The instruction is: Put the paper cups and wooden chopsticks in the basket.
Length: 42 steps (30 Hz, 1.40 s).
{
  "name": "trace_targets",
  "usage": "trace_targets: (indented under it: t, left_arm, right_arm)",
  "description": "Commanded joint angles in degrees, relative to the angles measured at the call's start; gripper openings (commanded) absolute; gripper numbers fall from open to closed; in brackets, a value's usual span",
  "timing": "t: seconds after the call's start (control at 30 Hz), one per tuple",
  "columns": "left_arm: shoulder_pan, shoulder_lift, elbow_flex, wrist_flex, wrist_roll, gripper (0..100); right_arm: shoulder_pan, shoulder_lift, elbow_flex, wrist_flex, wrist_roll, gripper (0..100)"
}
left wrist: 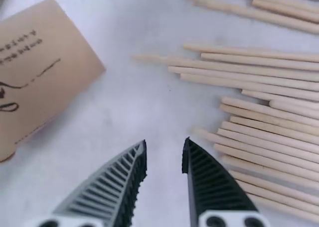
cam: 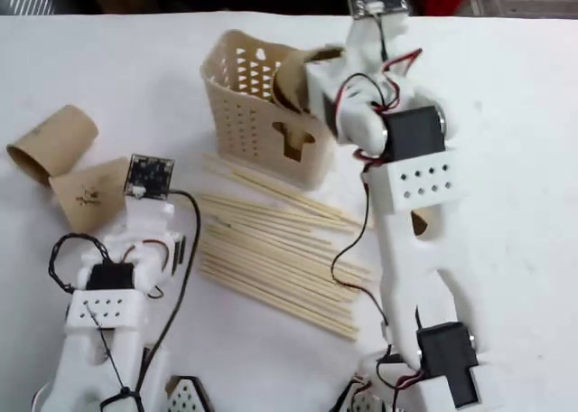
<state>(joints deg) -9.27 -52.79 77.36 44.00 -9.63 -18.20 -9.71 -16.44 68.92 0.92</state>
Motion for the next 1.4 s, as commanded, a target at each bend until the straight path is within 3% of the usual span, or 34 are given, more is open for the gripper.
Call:
trace_targets:
  t: [0.0, 0.17, 0.5, 0.97, 1.03, 1.17, 1.37]
  left_arm:
    - [0.7, -0.7, -0.4, -1.5, 0.2, 13]
    - [0.7, -0.7, -0.4, -1.5, 0.2, 13]
    - [0.6, -0.7, -0.4, -1.5, 0.2, 13]
    - [0.7, -0.7, -0.4, -1.5, 0.2, 13]
    - [0.7, -0.7, -0.4, -1.5, 0.2, 13]
    - [0.7, -0.7, -0.4, -1.5, 0.2, 13]
    - [0.7, -0.7, -0.4, -1.5, 0.2, 13]
  right_arm:
    - [-4.4, -0.1, -7.7, -2.2, -0.2, 26.5]
    - [-4.8, -0.6, -9.3, -1.9, -0.2, 26.5]
    - [1.2, 1.0, -7.3, 2.6, -0.1, 26.5]
    - [-1.8, 10.6, -6.8, -16.4, -0.1, 26.5]
    - [-1.4, 9.2, -6.4, -13.8, -0.2, 26.5]
    - [2.2, 3.6, -6.8, 1.6, 0.8, 26.5]
    - [10.1, -5.2, -6.3, 22.4, 19.1, 26.3]
